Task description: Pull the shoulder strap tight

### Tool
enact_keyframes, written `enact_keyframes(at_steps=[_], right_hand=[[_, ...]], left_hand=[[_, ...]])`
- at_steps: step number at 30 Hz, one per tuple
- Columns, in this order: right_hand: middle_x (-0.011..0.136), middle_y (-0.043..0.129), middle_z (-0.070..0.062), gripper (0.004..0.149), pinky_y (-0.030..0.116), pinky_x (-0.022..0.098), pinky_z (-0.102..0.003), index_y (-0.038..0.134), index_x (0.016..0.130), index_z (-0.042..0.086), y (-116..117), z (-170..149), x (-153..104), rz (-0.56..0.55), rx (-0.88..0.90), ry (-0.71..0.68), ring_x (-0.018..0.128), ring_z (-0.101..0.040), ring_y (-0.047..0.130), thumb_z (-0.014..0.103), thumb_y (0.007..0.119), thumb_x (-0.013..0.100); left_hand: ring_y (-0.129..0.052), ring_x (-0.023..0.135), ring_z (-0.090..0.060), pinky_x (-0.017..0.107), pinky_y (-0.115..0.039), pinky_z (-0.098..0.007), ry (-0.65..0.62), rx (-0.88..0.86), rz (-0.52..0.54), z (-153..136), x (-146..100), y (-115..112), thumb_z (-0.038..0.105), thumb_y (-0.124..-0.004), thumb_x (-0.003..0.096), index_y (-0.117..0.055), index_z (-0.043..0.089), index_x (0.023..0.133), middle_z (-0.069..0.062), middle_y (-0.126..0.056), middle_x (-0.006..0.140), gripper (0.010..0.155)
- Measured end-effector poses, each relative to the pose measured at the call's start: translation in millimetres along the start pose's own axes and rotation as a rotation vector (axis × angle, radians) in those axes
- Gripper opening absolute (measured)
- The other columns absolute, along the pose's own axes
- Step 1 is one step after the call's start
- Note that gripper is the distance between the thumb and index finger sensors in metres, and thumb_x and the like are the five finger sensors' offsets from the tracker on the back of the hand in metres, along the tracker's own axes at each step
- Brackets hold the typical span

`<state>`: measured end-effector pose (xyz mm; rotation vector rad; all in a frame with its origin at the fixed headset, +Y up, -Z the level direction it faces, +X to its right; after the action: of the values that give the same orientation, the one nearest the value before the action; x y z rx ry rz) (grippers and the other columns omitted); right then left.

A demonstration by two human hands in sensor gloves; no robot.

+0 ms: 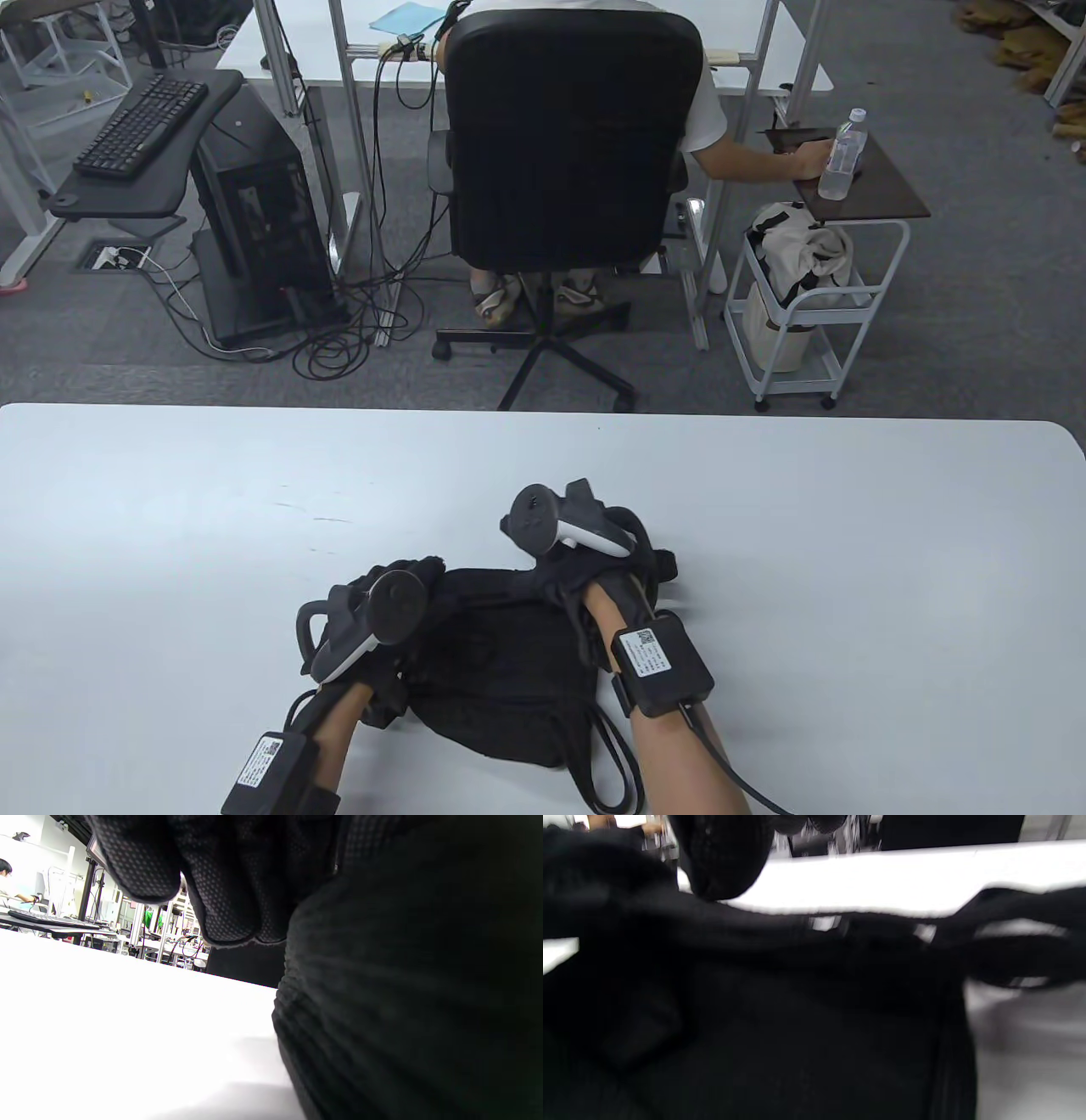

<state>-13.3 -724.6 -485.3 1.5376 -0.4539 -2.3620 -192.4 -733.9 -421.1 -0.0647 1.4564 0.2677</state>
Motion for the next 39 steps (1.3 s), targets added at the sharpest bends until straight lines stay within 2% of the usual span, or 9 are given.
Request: enact_keyframes(at_steps=[7, 11, 15, 18, 25, 30, 32, 35, 39], right_hand=[[0.109, 0.072, -0.005, 0.07, 0.042, 0.076, -0.07, 0.056, 0.106, 0.038, 33, 4, 25, -0.012, -0.044, -0.001, 0.101, -0.033, 0.069, 0.028, 0.093, 0.047], [0.1, 0.084, -0.001, 0.057, 0.05, 0.075, -0.066, 0.063, 0.1, 0.041, 32, -2, 20, -0.035, -0.138, 0.02, 0.093, -0.029, 0.08, 0.014, 0.079, 0.053], [0.096, 0.086, -0.002, 0.054, 0.052, 0.075, -0.065, 0.064, 0.101, 0.037, 12, 0, 3, -0.125, -0.143, -0.022, 0.09, -0.031, 0.081, 0.015, 0.075, 0.054], [0.09, 0.087, -0.003, 0.053, 0.051, 0.074, -0.066, 0.064, 0.103, 0.034, -12, 6, -12, -0.168, 0.033, -0.123, 0.088, -0.032, 0.08, 0.017, 0.076, 0.053], [0.069, 0.093, -0.001, 0.066, 0.056, 0.07, -0.067, 0.068, 0.103, 0.025, -9, -8, -7, 0.095, 0.374, -0.229, 0.079, -0.033, 0.085, 0.033, 0.095, 0.044], [0.059, 0.096, -0.008, 0.076, 0.058, 0.066, -0.068, 0.069, 0.103, 0.006, -7, -21, -2, 0.129, 0.573, -0.201, 0.069, -0.037, 0.089, 0.054, 0.079, 0.045], [0.057, 0.097, -0.009, 0.068, 0.058, 0.065, -0.069, 0.072, 0.101, 0.002, -4, -22, 0, 0.153, 0.494, -0.118, 0.068, -0.038, 0.09, 0.045, 0.076, 0.047], [0.058, 0.096, -0.005, 0.053, 0.056, 0.068, -0.068, 0.086, 0.089, 0.014, 2, -11, 0, 0.259, 0.272, -0.082, 0.072, -0.033, 0.09, 0.041, 0.082, 0.044], [0.07, 0.091, -0.006, 0.037, 0.048, 0.071, -0.07, 0.093, 0.077, 0.027, -2, 4, 1, 0.264, 0.293, -0.159, 0.083, -0.037, 0.08, 0.039, 0.088, 0.043]], left_hand=[[-0.097, 0.089, -0.022, 0.07, -0.078, -0.052, -0.011, 0.0, -0.007, 2, 1, 1, 0.056, -0.081, 0.0461, -0.079, 0.028, 0.1, 0.002, -0.091, 0.098, 0.061], [-0.097, 0.089, -0.022, 0.07, -0.078, -0.052, -0.022, -0.014, -0.026, 3, 1, -4, 0.056, -0.081, 0.0461, -0.079, 0.028, 0.1, 0.002, -0.091, 0.097, 0.061], [-0.097, 0.089, -0.022, 0.07, -0.078, -0.052, -0.037, 0.026, -0.027, 7, -1, -7, 0.055, -0.081, 0.0461, -0.078, 0.028, 0.1, 0.002, -0.091, 0.098, 0.061], [-0.096, 0.09, -0.022, 0.07, -0.078, -0.052, -0.031, 0.006, -0.029, 4, -1, -7, 0.055, -0.081, 0.0461, -0.077, 0.028, 0.101, 0.002, -0.09, 0.099, 0.061], [-0.096, 0.09, -0.023, 0.07, -0.077, -0.052, -0.03, 0.002, -0.04, 2, -1, -10, 0.054, -0.081, 0.0462, -0.077, 0.028, 0.101, 0.002, -0.09, 0.099, 0.061], [-0.096, 0.091, -0.022, 0.071, -0.077, -0.052, -0.031, -0.011, -0.024, 3, -1, -6, 0.054, -0.081, 0.0461, -0.076, 0.028, 0.101, 0.002, -0.089, 0.1, 0.061], [-0.096, 0.09, -0.022, 0.071, -0.077, -0.052, -0.031, -0.008, -0.02, 3, -1, -6, 0.054, -0.081, 0.0462, -0.076, 0.028, 0.101, 0.002, -0.089, 0.1, 0.061], [-0.096, 0.091, -0.022, 0.071, -0.077, -0.052, -0.04, 0.011, -0.018, 6, -1, -8, 0.053, -0.081, 0.0464, -0.076, 0.028, 0.102, 0.001, -0.089, 0.1, 0.061], [-0.095, 0.091, -0.022, 0.071, -0.077, -0.052, -0.04, 0.028, -0.015, 7, -2, -9, 0.053, -0.081, 0.0468, -0.076, 0.027, 0.102, 0.001, -0.089, 0.1, 0.061]])
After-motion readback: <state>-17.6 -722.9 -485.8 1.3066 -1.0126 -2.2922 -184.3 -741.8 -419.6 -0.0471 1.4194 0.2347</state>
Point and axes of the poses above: the tracker on the back of each hand, its own z axis roughly to the thumb side, its own x axis roughly from the wrist to the fingertips, y = z × x, the point moved 4 cm from there along x, roughly from the wrist to the fingertips
